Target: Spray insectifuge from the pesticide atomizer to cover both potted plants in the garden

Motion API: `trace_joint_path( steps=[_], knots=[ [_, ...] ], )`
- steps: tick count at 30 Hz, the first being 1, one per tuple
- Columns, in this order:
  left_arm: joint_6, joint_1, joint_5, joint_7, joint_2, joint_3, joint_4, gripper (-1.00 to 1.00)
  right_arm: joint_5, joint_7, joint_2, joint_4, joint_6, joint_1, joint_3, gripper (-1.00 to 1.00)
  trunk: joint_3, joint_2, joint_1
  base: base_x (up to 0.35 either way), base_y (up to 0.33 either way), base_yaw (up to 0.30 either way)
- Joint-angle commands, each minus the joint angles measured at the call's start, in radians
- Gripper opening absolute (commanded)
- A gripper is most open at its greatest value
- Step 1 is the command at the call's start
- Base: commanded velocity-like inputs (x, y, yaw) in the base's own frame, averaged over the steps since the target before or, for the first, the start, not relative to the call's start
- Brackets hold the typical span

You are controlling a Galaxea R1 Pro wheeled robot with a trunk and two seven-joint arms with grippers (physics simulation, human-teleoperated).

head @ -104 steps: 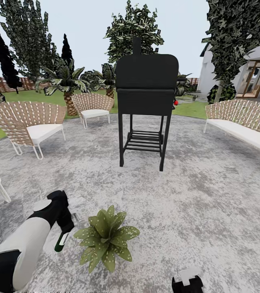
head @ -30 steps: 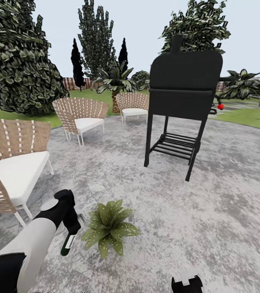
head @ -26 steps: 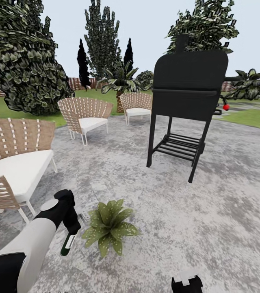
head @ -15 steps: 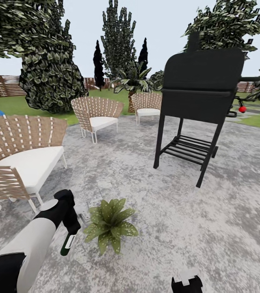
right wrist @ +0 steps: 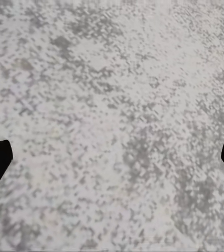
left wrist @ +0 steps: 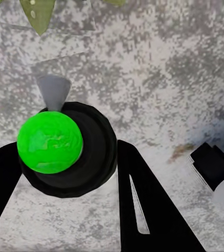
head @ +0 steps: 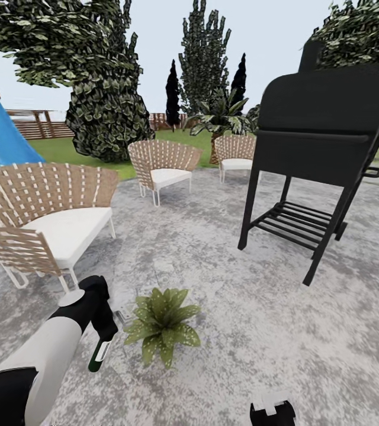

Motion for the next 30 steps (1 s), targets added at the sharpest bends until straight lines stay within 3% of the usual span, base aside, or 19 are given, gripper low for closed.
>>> trace_joint_path(
  steps=[1, 19, 30],
  knots=[
    [0.01, -0.001, -0.008, -0.008, -0.001, 0.006, -0.001, -1.0, 0.01, -0.003, 0.001, 0.001, -0.003, -0.001, -0.008, 1.0, -0.001, 0.0, 0.0, 0.134, -0.274, 0.277],
    [0.018, 0.0, -0.008, -0.004, -0.001, 0.005, -0.001, -1.0, 0.01, -0.002, 0.001, 0.001, -0.003, -0.001, -0.008, 1.0, -0.001, 0.0, 0.0, 0.11, -0.274, 0.277],
    [0.018, 0.0, -0.008, -0.004, -0.001, 0.005, -0.001, -1.0, 0.01, -0.002, 0.001, 0.002, -0.003, -0.001, -0.008, 1.0, -0.001, 0.0, 0.0, 0.008, -0.274, 0.277]
  ],
)
